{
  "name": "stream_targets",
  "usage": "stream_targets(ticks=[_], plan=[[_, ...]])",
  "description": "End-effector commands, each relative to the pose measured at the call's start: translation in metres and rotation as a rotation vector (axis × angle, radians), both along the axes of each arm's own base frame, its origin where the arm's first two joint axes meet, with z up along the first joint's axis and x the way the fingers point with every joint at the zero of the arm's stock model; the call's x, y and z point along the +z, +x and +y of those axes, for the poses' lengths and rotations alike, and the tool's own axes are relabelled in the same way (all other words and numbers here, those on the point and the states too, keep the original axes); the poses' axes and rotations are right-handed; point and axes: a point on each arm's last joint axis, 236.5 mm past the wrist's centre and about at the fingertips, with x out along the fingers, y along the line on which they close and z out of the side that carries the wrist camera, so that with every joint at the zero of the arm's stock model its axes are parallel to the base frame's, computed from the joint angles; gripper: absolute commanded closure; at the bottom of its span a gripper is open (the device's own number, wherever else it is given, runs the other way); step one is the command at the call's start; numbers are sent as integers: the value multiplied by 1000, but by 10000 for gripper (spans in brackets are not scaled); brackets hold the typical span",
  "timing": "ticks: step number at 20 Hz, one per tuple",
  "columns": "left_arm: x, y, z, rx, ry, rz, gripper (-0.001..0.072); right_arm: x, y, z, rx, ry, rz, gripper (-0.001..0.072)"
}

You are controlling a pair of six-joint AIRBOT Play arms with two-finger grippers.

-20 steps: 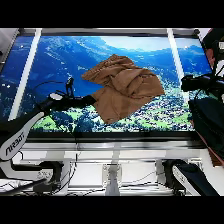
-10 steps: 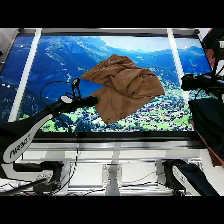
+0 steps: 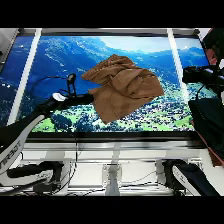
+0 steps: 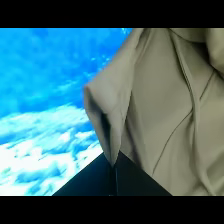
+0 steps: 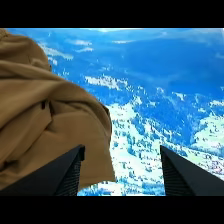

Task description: Fold the clothes and pants, and hang the long-sleeved shirts on hangers.

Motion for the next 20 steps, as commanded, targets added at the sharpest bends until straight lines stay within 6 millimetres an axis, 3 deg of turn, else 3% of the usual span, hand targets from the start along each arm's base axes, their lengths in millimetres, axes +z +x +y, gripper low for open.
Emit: stream_targets(ticks=[1, 4, 6, 8, 10, 14, 16, 18, 20], plan=[[12, -29, 63, -21, 154, 83, 687, -5, 11, 1, -13, 32, -8, 164], [29, -55, 139, 11, 349, 123, 686, -27, 20, 8, -9, 78, 49, 168], [39, -83, 185, 11, 483, 177, 686, -51, 23, 20, -7, 160, 123, 372], [48, -111, 237, 13, 659, 235, 685, -81, 26, 38, 8, 254, 218, 390], [59, -122, 274, 55, 762, 246, 685, -101, 32, 53, 25, 331, 272, 390], [65, -133, 306, 162, 771, 267, 686, -148, 42, 66, 43, 379, 382, 384], [66, -134, 312, 182, 770, 269, 685, -170, 47, 73, 35, 421, 427, 302], [69, -127, 316, 222, 768, 239, 685, -177, 59, 89, 74, 483, 446, 293], [73, -115, 316, 273, 746, 195, 685, -165, 85, 109, 132, 563, 416, 292]])
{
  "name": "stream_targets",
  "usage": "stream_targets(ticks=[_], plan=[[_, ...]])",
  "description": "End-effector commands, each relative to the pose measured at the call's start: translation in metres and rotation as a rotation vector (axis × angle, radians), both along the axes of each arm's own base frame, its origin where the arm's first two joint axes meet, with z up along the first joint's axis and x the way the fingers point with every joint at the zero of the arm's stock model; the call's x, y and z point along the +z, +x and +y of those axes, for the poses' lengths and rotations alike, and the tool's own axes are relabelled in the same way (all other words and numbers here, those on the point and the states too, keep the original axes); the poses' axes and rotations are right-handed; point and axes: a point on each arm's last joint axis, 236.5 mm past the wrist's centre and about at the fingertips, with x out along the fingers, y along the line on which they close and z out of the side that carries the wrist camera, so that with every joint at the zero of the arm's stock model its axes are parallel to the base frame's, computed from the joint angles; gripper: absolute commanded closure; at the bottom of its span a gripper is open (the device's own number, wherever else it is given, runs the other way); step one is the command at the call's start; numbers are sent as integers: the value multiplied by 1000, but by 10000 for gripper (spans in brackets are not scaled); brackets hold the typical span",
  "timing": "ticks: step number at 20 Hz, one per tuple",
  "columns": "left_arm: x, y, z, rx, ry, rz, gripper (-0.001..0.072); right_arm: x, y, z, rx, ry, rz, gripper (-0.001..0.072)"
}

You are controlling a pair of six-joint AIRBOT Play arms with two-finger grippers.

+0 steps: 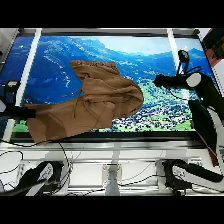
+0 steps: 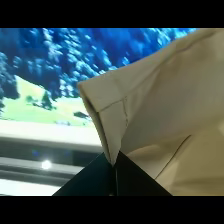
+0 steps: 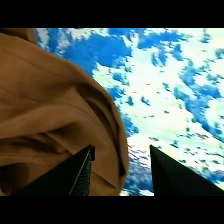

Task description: Fold the clothes and pants, and hang the long-sleeved shirts on hangers.

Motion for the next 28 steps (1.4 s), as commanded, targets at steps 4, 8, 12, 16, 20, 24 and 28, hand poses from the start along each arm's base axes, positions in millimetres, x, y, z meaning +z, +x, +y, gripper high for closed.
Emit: stream_targets(ticks=[4, 8, 12, 16, 20, 24, 28], plan=[[10, 28, -13, 69, -101, -152, 685, 0, 71, 53, 100, 203, 8, 190], [9, 37, -27, 83, -175, -182, 685, -23, 102, 109, 194, 220, 17, 122], [3, 37, -27, 85, -181, -163, 685, -58, 125, 164, 250, 216, 38, 125], [-4, 37, -27, 87, -187, -145, 685, -103, 122, 180, 272, 211, 152, 125], [-11, 37, -29, 92, -201, -125, 685, -116, 136, 174, 240, 178, 111, 128], [-19, 39, -34, 97, -232, -108, 685, -136, 128, 172, 240, 138, 162, 162], [-21, 41, -34, 98, -232, -110, 685, -150, 104, 182, 326, 73, 222, 165]])
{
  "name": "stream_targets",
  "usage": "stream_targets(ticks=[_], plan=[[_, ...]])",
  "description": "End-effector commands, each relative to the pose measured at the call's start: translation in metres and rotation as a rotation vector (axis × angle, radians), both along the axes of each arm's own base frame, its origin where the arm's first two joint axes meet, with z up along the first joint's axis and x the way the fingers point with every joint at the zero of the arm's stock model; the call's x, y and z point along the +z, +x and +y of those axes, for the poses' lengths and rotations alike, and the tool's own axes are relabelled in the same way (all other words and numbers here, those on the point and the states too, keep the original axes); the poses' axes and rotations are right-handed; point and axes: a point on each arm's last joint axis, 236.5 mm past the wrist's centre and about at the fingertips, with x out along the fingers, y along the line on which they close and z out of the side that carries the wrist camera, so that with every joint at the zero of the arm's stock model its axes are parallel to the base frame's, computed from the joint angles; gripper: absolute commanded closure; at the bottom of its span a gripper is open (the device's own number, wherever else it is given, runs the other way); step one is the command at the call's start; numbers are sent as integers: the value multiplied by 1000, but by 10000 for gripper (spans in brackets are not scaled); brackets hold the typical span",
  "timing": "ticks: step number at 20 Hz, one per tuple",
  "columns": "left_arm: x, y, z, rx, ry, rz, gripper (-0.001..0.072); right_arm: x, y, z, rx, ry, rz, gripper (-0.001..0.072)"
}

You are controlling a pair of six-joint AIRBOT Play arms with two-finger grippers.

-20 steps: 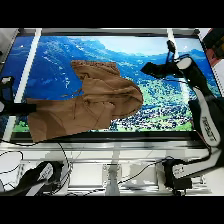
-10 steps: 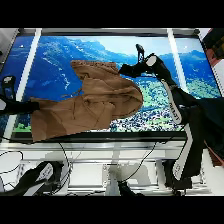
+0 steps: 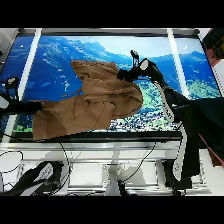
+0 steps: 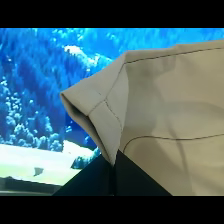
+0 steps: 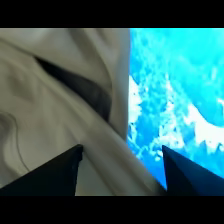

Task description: Fold the clothes and pants, and hang the long-sleeved shirts on hangers.

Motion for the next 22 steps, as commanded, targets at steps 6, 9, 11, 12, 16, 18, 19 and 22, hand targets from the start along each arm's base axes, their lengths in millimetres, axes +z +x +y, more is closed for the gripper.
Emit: stream_targets(ticks=[6, 9, 11, 12, 16, 18, 19, 22], plan=[[-2, 1, -1, 1, -7, 0, 685, -3, -8, 15, 91, -66, -47, 669], [-1, 3, -1, 3, -7, -9, 685, 33, 3, -2, 67, -67, -103, 670], [5, 12, 3, 9, 10, -55, 685, 77, 17, -30, 17, -86, -173, 670], [11, 20, 7, 14, 26, -96, 685, 103, 24, -51, -23, -101, -211, 670], [71, 70, 25, 118, 66, -431, 686, 192, 22, -147, -184, -160, -283, 670], [110, 91, 35, 190, 63, -621, 686, 225, 6, -190, -263, -162, -276, 671], [124, 98, 39, 223, 53, -691, 686, 232, -6, -204, -278, -170, -257, 671], [147, 109, 42, 254, 46, -804, 686, 237, -45, -228, -306, -214, -221, 670]])
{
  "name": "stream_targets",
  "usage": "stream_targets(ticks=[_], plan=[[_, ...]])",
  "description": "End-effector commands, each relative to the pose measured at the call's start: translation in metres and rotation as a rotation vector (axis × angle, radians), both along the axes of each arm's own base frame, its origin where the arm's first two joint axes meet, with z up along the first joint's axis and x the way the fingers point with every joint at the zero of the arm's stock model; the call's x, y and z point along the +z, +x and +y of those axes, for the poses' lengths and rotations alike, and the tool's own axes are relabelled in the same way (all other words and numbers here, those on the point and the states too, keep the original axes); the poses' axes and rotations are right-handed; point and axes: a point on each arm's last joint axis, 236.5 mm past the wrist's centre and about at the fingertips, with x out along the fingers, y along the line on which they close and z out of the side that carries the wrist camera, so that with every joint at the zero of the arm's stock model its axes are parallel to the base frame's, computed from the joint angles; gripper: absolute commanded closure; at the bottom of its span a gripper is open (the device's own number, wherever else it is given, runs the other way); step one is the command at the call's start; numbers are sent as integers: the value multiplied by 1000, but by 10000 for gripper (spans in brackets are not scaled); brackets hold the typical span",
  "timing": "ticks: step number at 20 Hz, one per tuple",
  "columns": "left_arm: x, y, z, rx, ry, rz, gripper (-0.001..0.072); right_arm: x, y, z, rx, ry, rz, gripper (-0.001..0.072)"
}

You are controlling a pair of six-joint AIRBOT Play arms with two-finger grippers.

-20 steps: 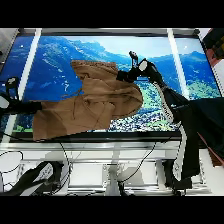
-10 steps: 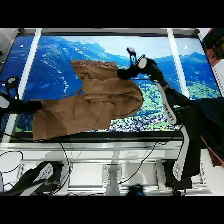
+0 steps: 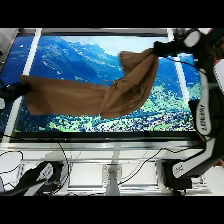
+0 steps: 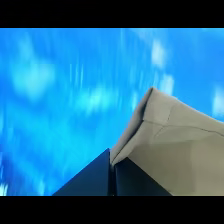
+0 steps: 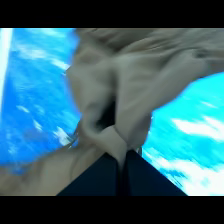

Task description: Fold the clothes and pants, and hang the long-sleeved shirts on hangers.

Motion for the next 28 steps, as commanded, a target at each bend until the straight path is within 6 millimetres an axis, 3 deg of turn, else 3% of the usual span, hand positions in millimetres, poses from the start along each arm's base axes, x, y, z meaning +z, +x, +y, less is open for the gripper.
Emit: stream_targets(ticks=[1, 4, 7, 12, 13, 15, 16, 17, 18, 20, 22, 25, 28], plan=[[43, 17, 11, 63, 1, -200, 686, 11, -48, -33, -62, -45, 38, 671], [50, 19, 14, 72, 13, -232, 686, -10, -101, -29, -86, -30, 54, 671], [48, 19, 14, 72, 12, -226, 686, -52, -169, -9, -130, 51, 89, 670], [14, 21, 11, 58, -24, -127, 686, -134, -299, 84, -107, 293, 276, 670], [7, 21, 9, 53, -33, -103, 686, -143, -312, 93, -93, 297, 278, 670], [3, 21, 8, 51, -38, -93, 685, -147, -314, 94, -52, 245, 235, 650], [4, 21, 8, 51, -37, -94, 685, -141, -307, 89, -55, 231, 202, 491], [4, 21, 8, 51, -38, -93, 685, -131, -294, 81, -71, 217, 155, 160], [3, 21, 8, 51, -38, -93, 685, -122, -283, 70, -97, 203, 119, 103], [3, 21, 8, 51, -38, -93, 685, -108, -264, 32, -193, 167, 71, 108], [3, 21, 8, 51, -38, -93, 685, -104, -256, -22, -345, 140, 68, 138], [3, 20, 8, 50, -39, -90, 685, -124, -283, -92, -564, 143, 196, 147], [-1, 19, 6, 45, -46, -72, 685, -154, -317, -111, -547, 135, 371, 166]])
